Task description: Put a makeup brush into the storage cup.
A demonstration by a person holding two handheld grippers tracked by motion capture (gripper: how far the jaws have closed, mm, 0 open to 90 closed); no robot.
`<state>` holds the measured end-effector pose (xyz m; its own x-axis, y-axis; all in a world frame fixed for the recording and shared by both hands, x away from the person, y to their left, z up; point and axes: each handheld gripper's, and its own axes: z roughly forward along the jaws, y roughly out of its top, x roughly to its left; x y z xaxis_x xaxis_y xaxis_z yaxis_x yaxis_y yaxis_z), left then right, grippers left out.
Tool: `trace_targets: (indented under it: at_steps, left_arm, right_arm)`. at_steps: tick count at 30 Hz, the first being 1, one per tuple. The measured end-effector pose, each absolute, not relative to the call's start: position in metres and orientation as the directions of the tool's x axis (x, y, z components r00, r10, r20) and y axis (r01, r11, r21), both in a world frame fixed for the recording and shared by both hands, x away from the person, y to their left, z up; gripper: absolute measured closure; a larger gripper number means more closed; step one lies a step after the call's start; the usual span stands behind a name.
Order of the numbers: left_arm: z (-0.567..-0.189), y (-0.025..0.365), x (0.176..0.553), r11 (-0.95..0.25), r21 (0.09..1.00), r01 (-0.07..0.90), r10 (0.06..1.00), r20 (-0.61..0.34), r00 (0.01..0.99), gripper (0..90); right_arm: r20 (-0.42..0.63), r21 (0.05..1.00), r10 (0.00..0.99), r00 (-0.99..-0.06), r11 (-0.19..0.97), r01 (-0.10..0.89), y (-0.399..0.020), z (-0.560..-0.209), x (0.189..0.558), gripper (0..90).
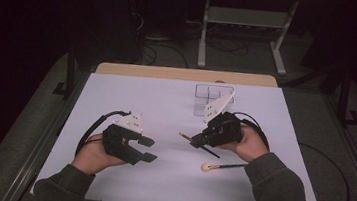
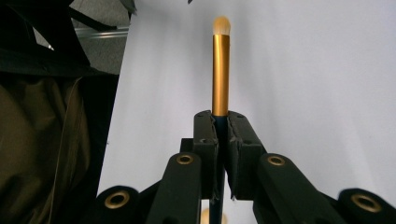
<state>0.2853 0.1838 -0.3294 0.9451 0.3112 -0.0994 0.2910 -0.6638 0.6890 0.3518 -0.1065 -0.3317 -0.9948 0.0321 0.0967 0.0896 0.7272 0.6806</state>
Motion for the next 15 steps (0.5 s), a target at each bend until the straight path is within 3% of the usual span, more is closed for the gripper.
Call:
trace_targets:
  at_steps: [15]
  left_arm:
    - [-0.341,0.202,0.285,-0.619,0.717,0.32,0.375,-0.088,0.923,41.6]
  right_arm:
    - [0.1,0.677,0.056,-0.993,0.728,0.11,-0.107,-0.32,0.371,82.6]
